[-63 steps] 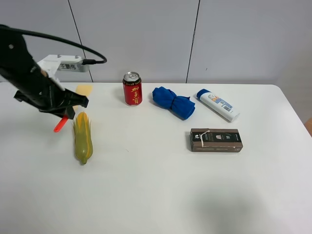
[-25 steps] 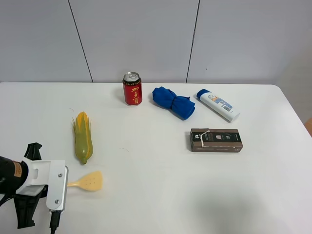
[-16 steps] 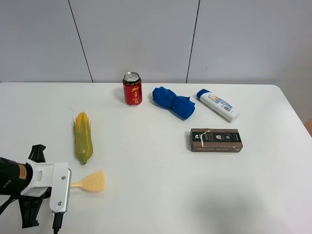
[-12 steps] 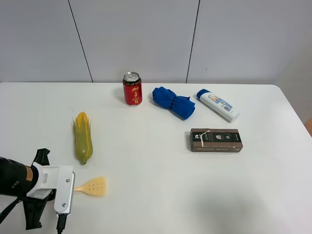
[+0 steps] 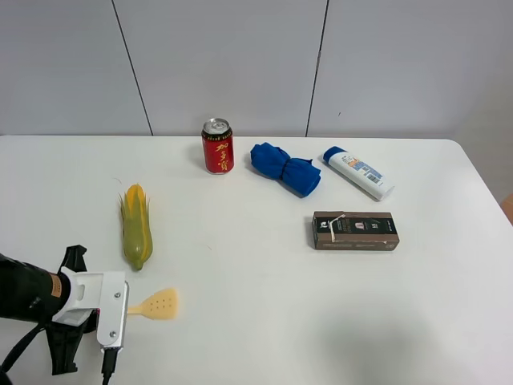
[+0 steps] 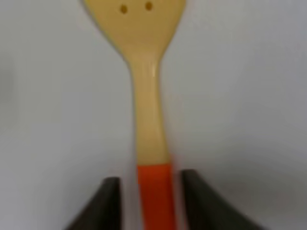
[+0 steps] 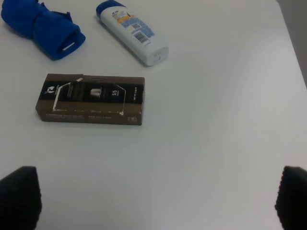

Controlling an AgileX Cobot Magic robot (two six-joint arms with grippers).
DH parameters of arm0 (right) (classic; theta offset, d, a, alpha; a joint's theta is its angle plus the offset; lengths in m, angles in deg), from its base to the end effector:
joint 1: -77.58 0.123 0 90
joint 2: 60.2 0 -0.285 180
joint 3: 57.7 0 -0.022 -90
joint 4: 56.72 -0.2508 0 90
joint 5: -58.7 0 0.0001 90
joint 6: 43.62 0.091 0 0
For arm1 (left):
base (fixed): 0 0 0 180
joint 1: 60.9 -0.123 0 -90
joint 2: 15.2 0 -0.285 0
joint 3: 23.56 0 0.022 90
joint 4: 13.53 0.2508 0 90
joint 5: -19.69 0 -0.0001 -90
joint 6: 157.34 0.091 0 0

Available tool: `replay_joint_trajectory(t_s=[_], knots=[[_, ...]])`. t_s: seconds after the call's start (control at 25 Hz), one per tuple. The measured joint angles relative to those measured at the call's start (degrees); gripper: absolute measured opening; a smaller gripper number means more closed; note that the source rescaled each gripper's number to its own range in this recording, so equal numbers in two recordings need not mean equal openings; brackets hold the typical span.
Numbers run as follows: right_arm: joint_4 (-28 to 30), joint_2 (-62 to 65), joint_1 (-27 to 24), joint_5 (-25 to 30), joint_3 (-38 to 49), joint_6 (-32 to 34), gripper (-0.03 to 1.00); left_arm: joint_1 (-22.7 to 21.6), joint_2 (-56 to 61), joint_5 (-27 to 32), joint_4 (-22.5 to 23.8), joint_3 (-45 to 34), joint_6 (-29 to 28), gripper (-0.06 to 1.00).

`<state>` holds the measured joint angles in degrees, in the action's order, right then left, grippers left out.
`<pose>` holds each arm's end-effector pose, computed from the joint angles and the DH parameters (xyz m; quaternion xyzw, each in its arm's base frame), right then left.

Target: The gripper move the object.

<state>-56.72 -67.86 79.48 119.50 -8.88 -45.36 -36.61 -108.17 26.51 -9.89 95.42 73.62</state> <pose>-0.0047 -0.0002 0.2760 -0.0271 0.8535 0.0007 0.5204 0.1592 -0.0711 0.1059 0.6258 0.7620 0.0472 0.1600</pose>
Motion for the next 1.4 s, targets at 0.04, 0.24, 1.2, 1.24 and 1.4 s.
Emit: replay_joint_trajectory(t_s=[0.04, 0.24, 1.2, 1.24, 1.4], knots=[[0.00, 0.00, 0.00, 0.00, 0.00, 0.00, 1.00, 0.00, 0.00, 0.00, 0.00, 0.00, -1.91, 0.50], [0.00, 0.00, 0.00, 0.00, 0.00, 0.00, 1.00, 0.00, 0.00, 0.00, 2.27, 0.00, -8.78, 0.96], [0.00, 0.00, 0.00, 0.00, 0.00, 0.00, 1.00, -5.33, 23.45, 22.84, -8.20, 24.39, -61.84, 0.99], [0.00, 0.00, 0.00, 0.00, 0.00, 0.00, 1.00, -7.08, 24.13, 23.75, -7.34, 25.55, -61.79, 0.99], [0.00, 0.00, 0.00, 0.00, 0.00, 0.00, 1.00, -17.37, 26.48, 27.25, -4.93, 29.84, -58.02, 0.99]])
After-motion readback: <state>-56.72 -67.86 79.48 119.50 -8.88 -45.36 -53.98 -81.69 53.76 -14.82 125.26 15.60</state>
